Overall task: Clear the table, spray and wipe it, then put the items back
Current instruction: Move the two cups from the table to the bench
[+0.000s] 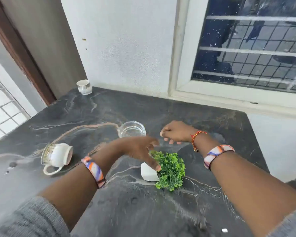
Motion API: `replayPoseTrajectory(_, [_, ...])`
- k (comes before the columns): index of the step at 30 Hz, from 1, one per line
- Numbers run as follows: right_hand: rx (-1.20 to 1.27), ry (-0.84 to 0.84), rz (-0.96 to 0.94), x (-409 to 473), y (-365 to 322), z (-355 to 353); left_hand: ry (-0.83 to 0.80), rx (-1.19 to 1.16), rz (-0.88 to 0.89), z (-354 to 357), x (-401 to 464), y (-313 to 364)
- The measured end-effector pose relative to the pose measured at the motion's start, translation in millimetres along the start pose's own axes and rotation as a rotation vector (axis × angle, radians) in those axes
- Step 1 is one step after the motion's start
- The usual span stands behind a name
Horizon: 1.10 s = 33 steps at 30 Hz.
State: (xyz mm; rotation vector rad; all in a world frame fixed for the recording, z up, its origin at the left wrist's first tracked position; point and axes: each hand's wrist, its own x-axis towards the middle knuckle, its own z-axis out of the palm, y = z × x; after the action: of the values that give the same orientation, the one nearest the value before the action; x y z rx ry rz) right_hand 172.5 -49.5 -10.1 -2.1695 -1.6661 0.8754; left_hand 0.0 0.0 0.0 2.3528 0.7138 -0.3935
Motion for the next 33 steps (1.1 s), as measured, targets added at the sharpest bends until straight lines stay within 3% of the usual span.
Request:
replayPoseTrajectory(3, [0.058, -0.058, 0.059, 6, 1, 13, -0.098, 0.028, 0.066, 21, -1, 2])
replayPoseTrajectory(9, [0.225, -0.059, 0.153, 13, 11, 29, 0.159, 0.214, 0.177, 48, 14, -3])
replayPoseTrajectory(15, [0.208, 0.214, 0.167, 22, 12, 26, 0.33, 0.169, 0.211, 32, 37, -14])
replayPoseTrajectory(21, [0.132, 0.429, 0.169, 34, -11, 8, 0.266, 0.167, 0.235, 8, 44, -25])
replayPoseTrajectory(25, [0.051, 0.509, 0.051, 42, -55, 5, 0.225, 0.003, 0.287, -34, 24, -41])
replayPoseTrajectory(30, [0.022, 0.404, -0.134, 70, -118, 29, 0.236, 0.015, 0.045, -83, -15, -102])
replayPoseTrajectory(33, [-0.012, 0.073, -0.208, 87, -158, 60, 0.211, 0.014, -0.128, -94, -45, -153])
